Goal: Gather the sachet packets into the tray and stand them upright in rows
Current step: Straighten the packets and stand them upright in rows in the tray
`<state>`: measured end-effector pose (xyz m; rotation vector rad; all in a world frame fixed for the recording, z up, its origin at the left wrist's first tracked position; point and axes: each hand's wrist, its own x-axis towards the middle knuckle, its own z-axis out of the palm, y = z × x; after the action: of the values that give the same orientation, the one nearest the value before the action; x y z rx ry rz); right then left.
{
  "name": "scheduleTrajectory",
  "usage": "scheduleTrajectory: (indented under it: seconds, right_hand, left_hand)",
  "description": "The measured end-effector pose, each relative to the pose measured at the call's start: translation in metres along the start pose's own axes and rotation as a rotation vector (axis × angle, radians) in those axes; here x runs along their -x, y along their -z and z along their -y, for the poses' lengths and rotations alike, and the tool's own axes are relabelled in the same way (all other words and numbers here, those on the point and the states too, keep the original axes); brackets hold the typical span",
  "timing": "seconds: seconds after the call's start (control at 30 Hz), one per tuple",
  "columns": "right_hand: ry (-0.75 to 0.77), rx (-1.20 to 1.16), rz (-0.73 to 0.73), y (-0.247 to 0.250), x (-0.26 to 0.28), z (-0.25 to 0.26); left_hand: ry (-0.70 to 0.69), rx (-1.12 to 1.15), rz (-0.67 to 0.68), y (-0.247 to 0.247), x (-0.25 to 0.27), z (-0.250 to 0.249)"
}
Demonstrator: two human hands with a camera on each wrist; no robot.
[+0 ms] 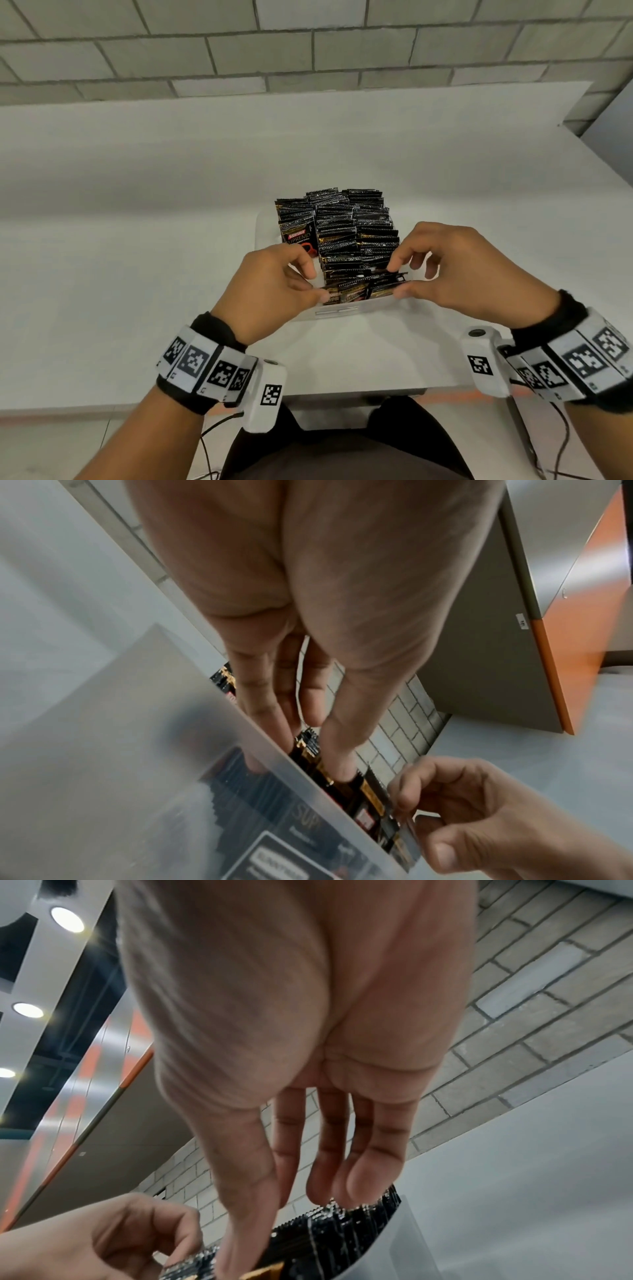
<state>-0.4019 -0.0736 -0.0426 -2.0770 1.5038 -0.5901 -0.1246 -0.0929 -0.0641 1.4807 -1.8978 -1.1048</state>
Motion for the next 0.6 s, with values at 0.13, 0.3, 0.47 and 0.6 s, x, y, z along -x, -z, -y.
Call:
scheduleTrajectory:
  seconds: [0.13,0.3,0.47,0.6]
  right_hand:
    - [-0.031,-0.015,0.014,0.005,-0.005,0.001]
    - [-0.047,-0.023,0.048,0.003,-0.007,0.001]
    - [-0.039,-0.043,0.044,0.003,-0.007,0.002]
    - [-0.043,-0.059,0.018,0.009,-0.007,0.0]
  left_hand:
    - [0.011,-0.052,0.053,-0.001,-0.002,-0.001]
    - [0.025,-0.053,0.063,-0.014,-0.004,-0.003]
    - [0.013,0.004,0.073,-0.01,-0.002,-0.004]
    - [0.024,0.03,0.005,0.002,-0.006,0.0]
